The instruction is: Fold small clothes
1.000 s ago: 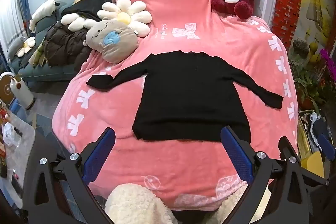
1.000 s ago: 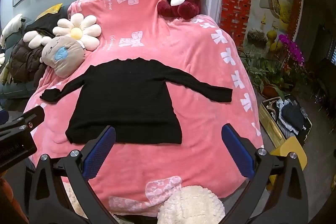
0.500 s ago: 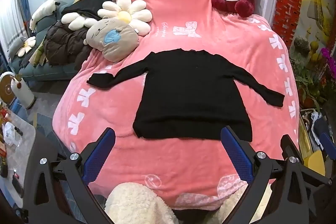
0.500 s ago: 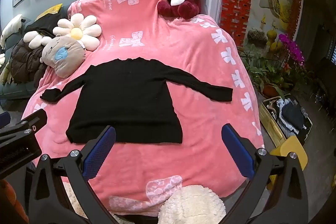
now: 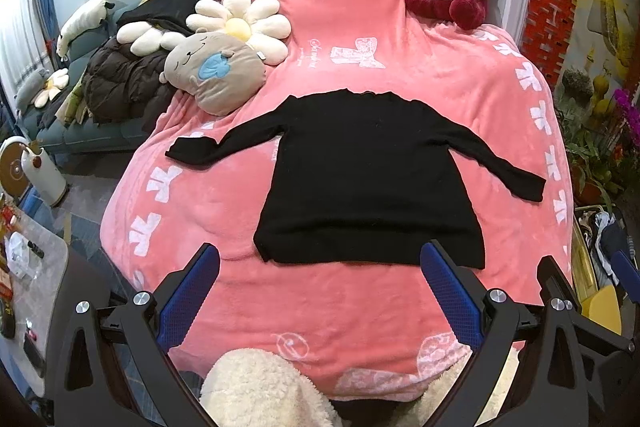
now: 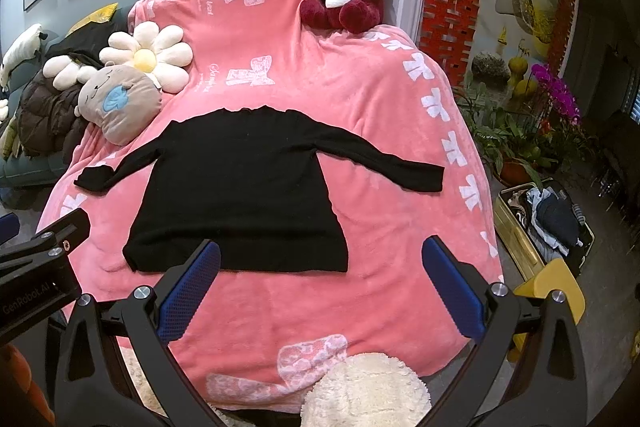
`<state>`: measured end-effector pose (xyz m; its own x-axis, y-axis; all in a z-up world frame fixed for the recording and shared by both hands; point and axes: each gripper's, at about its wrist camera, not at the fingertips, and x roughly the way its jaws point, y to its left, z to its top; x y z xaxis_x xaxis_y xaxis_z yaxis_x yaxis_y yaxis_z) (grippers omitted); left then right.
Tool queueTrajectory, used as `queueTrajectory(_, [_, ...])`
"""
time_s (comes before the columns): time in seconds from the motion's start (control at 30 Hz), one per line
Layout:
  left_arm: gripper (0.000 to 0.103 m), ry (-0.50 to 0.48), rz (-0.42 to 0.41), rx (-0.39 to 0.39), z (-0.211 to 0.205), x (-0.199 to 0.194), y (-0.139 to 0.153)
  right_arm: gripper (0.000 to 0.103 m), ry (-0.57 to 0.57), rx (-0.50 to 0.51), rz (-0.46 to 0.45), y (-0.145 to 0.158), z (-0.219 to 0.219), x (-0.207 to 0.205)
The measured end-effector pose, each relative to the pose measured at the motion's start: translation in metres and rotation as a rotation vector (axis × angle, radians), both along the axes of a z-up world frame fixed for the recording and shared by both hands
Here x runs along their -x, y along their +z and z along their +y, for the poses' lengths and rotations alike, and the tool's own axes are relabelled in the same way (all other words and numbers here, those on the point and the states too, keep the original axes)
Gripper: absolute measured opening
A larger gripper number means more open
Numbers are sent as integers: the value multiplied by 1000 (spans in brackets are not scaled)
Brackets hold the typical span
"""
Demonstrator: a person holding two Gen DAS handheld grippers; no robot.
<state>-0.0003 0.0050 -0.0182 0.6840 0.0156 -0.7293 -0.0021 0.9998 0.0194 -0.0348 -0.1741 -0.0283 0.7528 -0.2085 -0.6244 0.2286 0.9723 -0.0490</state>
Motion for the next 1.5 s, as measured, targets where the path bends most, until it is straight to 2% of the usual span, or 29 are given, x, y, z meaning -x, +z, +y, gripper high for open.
queueTrajectory(0.93, [98, 4, 2, -16, -1, -3, -3, 98, -2, -1, -2, 0, 0, -1])
queueTrajectory(1.5, [98, 14, 34, -11, 3, -10, -18, 98, -8, 0, 49, -18, -5, -18])
